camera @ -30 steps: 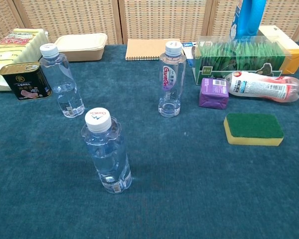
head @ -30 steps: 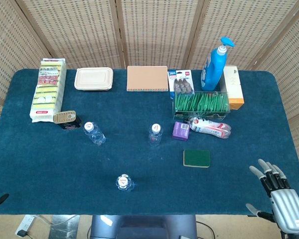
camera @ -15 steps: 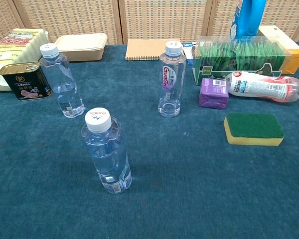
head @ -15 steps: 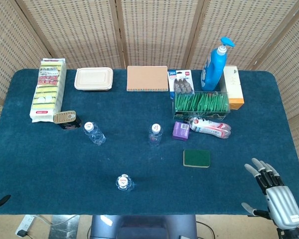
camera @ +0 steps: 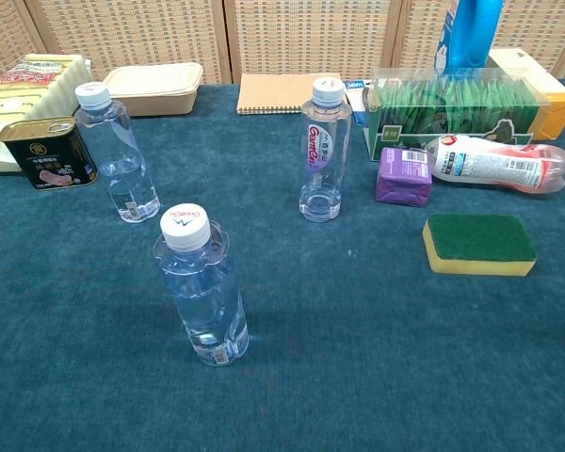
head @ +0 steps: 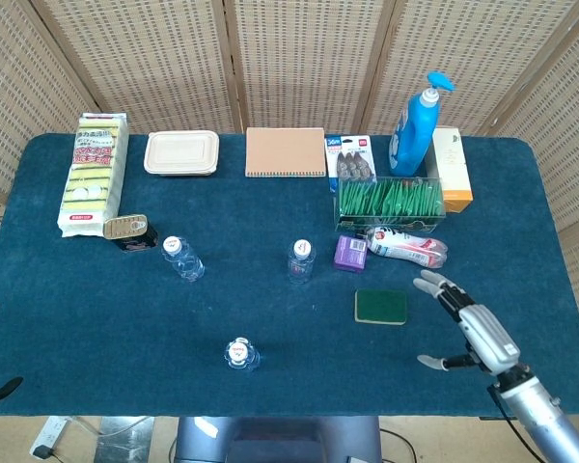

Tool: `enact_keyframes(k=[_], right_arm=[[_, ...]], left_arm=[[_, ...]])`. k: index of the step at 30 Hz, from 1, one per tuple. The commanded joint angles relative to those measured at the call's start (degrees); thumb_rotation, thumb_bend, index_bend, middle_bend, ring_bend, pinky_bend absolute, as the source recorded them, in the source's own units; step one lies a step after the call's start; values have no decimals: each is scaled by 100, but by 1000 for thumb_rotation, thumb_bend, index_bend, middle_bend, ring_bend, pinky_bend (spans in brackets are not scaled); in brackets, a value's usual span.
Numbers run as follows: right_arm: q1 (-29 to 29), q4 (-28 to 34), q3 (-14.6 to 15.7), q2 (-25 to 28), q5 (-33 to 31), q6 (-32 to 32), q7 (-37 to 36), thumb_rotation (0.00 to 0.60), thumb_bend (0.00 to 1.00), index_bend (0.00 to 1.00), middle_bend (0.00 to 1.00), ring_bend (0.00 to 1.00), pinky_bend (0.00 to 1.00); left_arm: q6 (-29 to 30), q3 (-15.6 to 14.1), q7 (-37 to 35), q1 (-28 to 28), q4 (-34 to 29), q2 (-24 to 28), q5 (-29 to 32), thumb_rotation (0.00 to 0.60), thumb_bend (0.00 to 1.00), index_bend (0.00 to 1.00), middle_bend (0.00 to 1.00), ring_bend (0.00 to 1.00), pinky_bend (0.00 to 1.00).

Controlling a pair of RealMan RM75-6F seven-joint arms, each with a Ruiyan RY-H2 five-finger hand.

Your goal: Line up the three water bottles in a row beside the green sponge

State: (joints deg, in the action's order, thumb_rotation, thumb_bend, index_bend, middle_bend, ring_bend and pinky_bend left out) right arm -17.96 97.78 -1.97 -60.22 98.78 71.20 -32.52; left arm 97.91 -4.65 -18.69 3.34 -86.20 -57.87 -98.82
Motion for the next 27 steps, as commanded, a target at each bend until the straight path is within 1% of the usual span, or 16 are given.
enact_keyframes(k=[1, 5, 9, 11, 14, 19, 21, 24, 27], right_arm=[[-426, -197, -250, -183, -295, -445, -328, 600, 0, 72, 44, 19, 123], [-865, -478, -397, -443, -572, -953, -961, 600, 0, 67, 44, 27, 139], [-1219, -756, -457, -700, -668, -1324, -1325, 600, 0, 65, 44, 31, 144], [-1395, -926, -514, -906, -770, -1499, -1302, 600, 0, 65, 44, 32, 145], [-1531, -1047, -533, -1061, -879, -1635, -1254, 600, 0, 65, 45, 31, 145], [-1561, -1036, -385, -1012, -784, -1600, -1279, 600, 0, 65, 51, 31, 144], [-1593, -1072, -377, -1039, -806, -1609, -1305, 600, 0, 65, 53, 31, 144], [-1704, -1205, -429, -1188, -926, -1703, -1305, 600, 0, 65, 55, 32, 145], [-1872, -1414, -554, -1468, -1145, -1865, -1162, 600, 0, 65, 56, 32, 145]], left_arm=[[-21, 3, -2, -11, -10, 7, 13, 600, 68, 0, 0, 0, 0], [-43, -8, -8, -26, -28, 19, -5, 600, 68, 0, 0, 0, 0], [-10, -33, 2, -22, -34, 27, -73, 600, 68, 0, 0, 0, 0], [9, -44, 21, -18, -40, 24, -106, 600, 68, 0, 0, 0, 0], [-8, -55, 20, -27, -50, 30, -115, 600, 68, 0, 0, 0, 0], [-107, -37, -20, -56, -48, 48, -6, 600, 69, 0, 0, 0, 0], [-143, -35, -25, -70, -52, 49, 14, 600, 69, 0, 0, 0, 0], [-167, -43, -15, -84, -61, 50, 3, 600, 69, 0, 0, 0, 0], [-167, -61, 23, -94, -84, 45, -52, 600, 68, 0, 0, 0, 0]])
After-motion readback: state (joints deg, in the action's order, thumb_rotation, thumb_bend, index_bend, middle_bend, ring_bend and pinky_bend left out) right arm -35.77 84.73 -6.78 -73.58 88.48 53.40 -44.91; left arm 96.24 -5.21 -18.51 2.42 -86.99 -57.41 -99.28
